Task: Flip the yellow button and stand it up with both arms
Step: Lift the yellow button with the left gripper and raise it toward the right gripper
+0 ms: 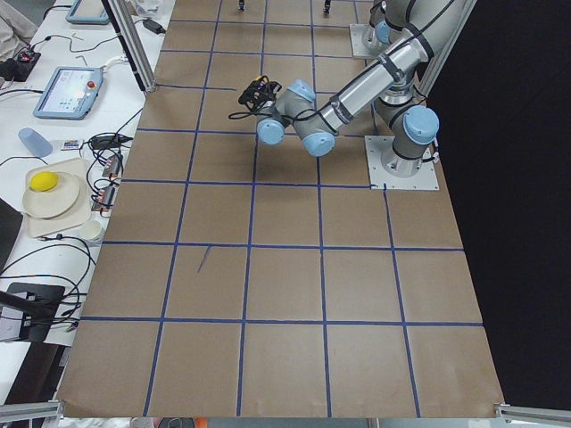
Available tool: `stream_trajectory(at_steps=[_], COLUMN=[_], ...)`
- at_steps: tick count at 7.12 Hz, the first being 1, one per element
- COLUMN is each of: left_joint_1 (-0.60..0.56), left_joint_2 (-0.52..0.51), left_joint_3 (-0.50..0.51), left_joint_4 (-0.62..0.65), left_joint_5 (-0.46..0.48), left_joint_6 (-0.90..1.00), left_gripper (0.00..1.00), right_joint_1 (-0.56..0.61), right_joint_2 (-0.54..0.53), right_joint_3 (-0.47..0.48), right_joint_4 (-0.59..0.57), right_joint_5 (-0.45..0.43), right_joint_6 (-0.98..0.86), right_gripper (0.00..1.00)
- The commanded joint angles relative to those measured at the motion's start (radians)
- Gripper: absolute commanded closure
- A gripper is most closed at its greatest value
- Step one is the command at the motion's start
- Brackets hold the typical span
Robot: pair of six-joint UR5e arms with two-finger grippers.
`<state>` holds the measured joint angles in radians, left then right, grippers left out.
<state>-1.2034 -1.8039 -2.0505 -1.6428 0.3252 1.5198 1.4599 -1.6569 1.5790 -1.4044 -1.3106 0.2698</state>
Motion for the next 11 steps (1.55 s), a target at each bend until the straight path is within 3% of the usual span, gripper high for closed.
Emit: stream_trajectory(at_steps=[1, 4, 5, 8, 11], left_joint_1=[-0.192, -0.451, -0.513, -0.587, -0.590], left_joint_2=[-0.003, -0.018, -0.017, -0.009, -0.014], left_joint_3=[-0.085, -0.085, -0.085, -0.060, -0.046], left_joint_4=[0.001, 0.014, 0.015, 0.020, 0.020], left_joint_5=[-0.371, -0.822, -0.901, -1.011, -1.011], left_joint_6=[-0.017, -0.015, -0.012, -0.012, -0.012], left_gripper=[0.89, 0.89, 0.89, 0.89, 0.89], right_joint_1=[-0.098, -0.096, -0.098, -0.099, -0.096], right_joint_2=[-0.001, 0.008, 0.041, 0.077, 0.074], right_joint_3=[-0.001, 0.009, 0.006, 0.006, 0.007], right_joint_4=[-0.001, -0.007, -0.005, -0.011, -0.010], right_joint_5=[0.291, 0.456, 0.494, 0.530, 0.524], right_joint_6=[0.142, 0.201, 0.203, 0.253, 0.276], right_gripper=[0.00, 0.00, 0.00, 0.01, 0.06])
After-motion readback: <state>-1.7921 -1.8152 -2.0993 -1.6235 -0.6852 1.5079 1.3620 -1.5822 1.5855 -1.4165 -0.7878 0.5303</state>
